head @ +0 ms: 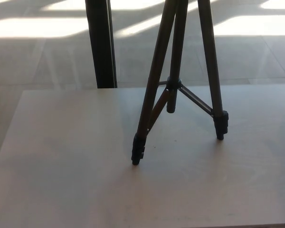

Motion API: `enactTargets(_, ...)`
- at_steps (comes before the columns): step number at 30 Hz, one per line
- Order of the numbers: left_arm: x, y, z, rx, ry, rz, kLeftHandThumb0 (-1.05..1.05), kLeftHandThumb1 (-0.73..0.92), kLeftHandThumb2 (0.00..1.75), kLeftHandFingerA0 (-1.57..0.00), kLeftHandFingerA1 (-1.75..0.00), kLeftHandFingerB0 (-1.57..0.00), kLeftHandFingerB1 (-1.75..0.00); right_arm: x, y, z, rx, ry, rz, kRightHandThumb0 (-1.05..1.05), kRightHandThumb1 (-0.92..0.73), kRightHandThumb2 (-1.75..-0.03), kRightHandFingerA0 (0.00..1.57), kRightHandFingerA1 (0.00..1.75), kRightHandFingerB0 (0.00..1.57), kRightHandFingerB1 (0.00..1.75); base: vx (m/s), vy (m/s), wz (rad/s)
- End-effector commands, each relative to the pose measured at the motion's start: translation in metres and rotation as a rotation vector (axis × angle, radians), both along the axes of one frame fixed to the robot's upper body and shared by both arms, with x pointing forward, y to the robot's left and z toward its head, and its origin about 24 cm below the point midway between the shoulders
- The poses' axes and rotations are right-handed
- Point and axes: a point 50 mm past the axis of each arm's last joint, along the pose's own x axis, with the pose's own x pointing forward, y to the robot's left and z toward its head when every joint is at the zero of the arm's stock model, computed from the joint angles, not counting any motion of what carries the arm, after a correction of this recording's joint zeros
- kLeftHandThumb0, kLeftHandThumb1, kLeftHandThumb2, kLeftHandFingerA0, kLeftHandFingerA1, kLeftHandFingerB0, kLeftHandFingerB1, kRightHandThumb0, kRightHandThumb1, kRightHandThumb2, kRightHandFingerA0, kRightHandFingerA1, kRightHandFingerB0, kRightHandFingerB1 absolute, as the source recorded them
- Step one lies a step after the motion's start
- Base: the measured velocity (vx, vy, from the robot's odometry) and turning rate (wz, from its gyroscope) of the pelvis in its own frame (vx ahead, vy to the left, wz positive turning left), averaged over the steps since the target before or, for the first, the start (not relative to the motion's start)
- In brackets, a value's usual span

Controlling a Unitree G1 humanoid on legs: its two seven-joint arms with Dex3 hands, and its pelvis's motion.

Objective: Use both hands of the robot to pick up the tripod lying in the middle of the desk and make it stand upright on the desk

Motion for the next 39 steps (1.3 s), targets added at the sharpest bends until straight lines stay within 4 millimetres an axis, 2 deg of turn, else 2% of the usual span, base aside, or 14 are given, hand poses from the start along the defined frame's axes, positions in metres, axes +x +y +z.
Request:
enactTargets(1,-0.152,0.094,-0.051,-0.574,-0.374,0.532,-0.89,0.57,0.98,0.00,-0.65,0.00,-0.50,-0.173,-0.116,-0.063,0.363,-0.499,-0.850,-0.94,-0.62,-1.01,0.00,0.22,0.06,0.10,0.00,0.000,0.00)
enactTargets(6,-0.168,0.096,-0.092,-0.714,-0.430,0.685,-0.84,0.55,0.95,0.00,-0.65,0.00,-0.51,-0.189,-0.112,-0.106,0.452,-0.528,-1.014,-0.77,-0.73,-0.77,0.00,0.00,0.02,0.20,0.00,0.000,0.00)
enactTargets(15,-0.215,0.079,-0.153,-0.878,-0.290,0.948,-0.77,0.71,0.59,0.00,-0.89,0.00,-0.70,-0.206,-0.078,-0.191,0.800,-0.484,-1.198,-0.67,-0.51,-0.88,0.00,0.32,0.00,0.27,0.00,0.000,0.00)
enactTargets(16,-0.221,0.078,-0.158,-0.870,-0.256,0.988,-0.79,0.48,0.93,0.00,-0.70,-0.04,-0.60,-0.207,-0.074,-0.197,0.851,-0.519,-1.222,-0.53,-0.68,-0.71,0.00,0.19,0.02,0.27,0.00,0.000,0.00)
enactTargets(18,-0.226,0.077,-0.162,-0.880,-0.212,1.005,-0.76,0.71,0.62,0.00,-0.81,0.00,-0.63,-0.209,-0.069,-0.208,0.916,-0.503,-1.223,-0.55,-0.78,-0.63,0.00,0.22,0.00,0.28,0.00,0.000,0.00)
enactTargets(20,-0.226,0.074,-0.167,-0.879,-0.150,0.982,-0.74,0.47,0.91,-0.03,-0.71,0.00,-0.62,-0.208,-0.062,-0.218,0.910,-0.455,-1.226,-0.61,-0.67,-0.87,0.00,0.27,0.03,0.25,0.00,0.000,0.00)
enactTargets(25,-0.226,0.069,-0.171,-0.851,-0.093,0.977,-0.40,0.44,1.03,-0.26,-0.71,-0.16,-0.62,-0.209,-0.053,-0.229,0.907,-0.339,-1.249,-0.62,-0.80,-0.64,0.00,0.50,0.11,0.40,0.00,0.000,0.00)
enactTargets(27,-0.227,0.067,-0.173,-0.861,-0.091,0.979,-0.66,0.67,0.58,-0.24,-1.02,-0.22,-0.79,-0.209,-0.052,-0.230,1.080,-0.467,-1.239,-0.52,-0.79,-0.67,0.00,0.22,0.00,0.29,0.00,0.000,0.00)
enactTargets(32,-0.221,0.067,-0.174,-0.880,-0.111,0.960,-0.64,0.70,0.59,-0.32,-1.00,-0.26,-0.78,-0.202,-0.048,-0.231,1.054,-0.405,-1.236,-0.37,-0.54,-1.09,0.08,0.59,0.00,0.51,0.00,0.000,0.00)
enactTargets(33,-0.220,0.068,-0.174,-0.881,-0.106,0.953,-0.67,0.68,0.58,-0.30,-0.97,-0.25,-0.77,-0.200,-0.047,-0.230,1.116,-0.436,-1.207,-0.63,-0.81,-0.64,0.00,0.33,0.05,0.40,0.00,0.000,0.00)
enactTargets(34,-0.220,0.069,-0.174,-0.872,-0.093,0.943,-0.68,0.70,0.59,-0.33,-0.98,-0.25,-0.76,-0.199,-0.047,-0.231,1.126,-0.469,-1.260,-0.62,-0.75,-0.61,0.08,0.79,0.18,0.42,0.00,0.000,0.00)
enactTargets(35,-0.220,0.069,-0.174,-0.867,-0.086,0.941,-0.67,0.70,0.59,-0.34,-0.97,-0.26,-0.75,-0.197,-0.046,-0.231,1.108,-0.454,-1.263,-0.36,-0.55,-1.09,0.08,0.59,0.00,0.51,0.00,0.000,0.00)
enactTargets(36,-0.220,0.069,-0.173,-0.867,-0.090,0.944,-0.66,0.69,0.59,-0.32,-0.94,-0.28,-0.75,-0.196,-0.045,-0.231,1.086,-0.432,-1.236,-0.62,-0.80,-0.63,0.00,0.48,0.13,0.42,0.00,0.000,0.00)
enactTargets(39,-0.220,0.070,-0.173,-0.869,-0.087,0.942,-0.68,0.68,0.60,-0.31,-0.91,-0.29,-0.73,-0.192,-0.042,-0.230,1.174,-0.523,-1.206,-0.62,-0.72,-0.78,0.01,0.43,0.07,0.40,0.00,0.000,0.00)
